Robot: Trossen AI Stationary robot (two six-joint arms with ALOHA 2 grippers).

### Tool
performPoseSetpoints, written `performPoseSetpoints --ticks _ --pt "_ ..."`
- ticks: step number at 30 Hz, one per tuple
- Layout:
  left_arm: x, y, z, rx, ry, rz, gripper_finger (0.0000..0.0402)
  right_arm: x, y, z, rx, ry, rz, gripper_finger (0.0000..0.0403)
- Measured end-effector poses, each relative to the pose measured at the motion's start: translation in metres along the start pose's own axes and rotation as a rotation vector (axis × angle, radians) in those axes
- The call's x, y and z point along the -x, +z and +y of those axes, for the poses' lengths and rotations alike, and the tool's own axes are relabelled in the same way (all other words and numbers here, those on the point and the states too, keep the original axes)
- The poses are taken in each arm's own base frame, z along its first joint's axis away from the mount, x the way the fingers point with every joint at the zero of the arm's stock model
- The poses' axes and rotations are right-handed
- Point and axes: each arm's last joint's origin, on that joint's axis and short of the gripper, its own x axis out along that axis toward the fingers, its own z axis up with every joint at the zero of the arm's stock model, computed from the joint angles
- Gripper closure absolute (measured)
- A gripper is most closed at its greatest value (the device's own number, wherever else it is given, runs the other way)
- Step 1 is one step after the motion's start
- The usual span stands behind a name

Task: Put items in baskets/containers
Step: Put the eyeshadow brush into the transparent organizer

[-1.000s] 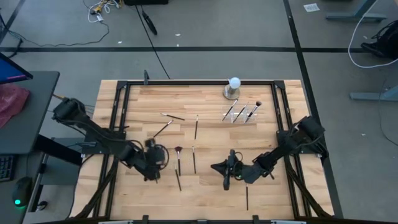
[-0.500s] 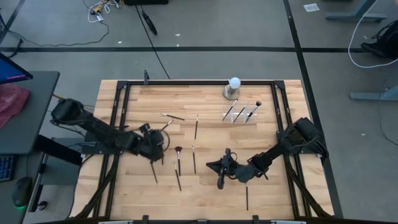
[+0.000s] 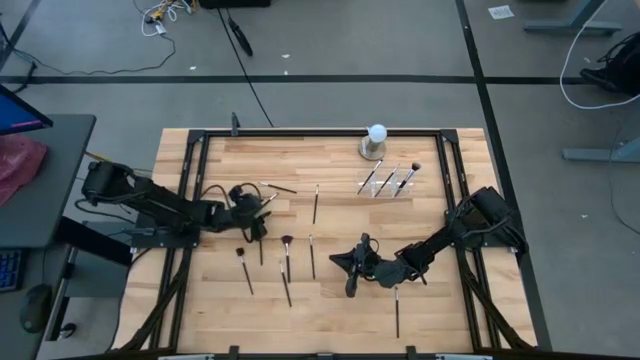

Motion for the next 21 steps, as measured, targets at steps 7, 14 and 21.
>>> performPoseSetpoints --ticks 7,14,21 --pt "0.001 -0.009 0.019 0.074 -0.073 -0.14 0.0179 -0.002 0.001 -0.002 -0.01 -0.006 -0.003 0.0392" --pt "-0.006 -0.006 0.033 0.076 -0.062 -0.136 0.0179 -0.006 0.003 -0.006 -0.031 -0.024 -0.009 0.0392" --pt "-0.009 -0.008 0.039 0.086 -0.088 -0.094 0.0211 -0.006 0.004 -0.007 -0.037 -0.026 -0.01 0.0392"
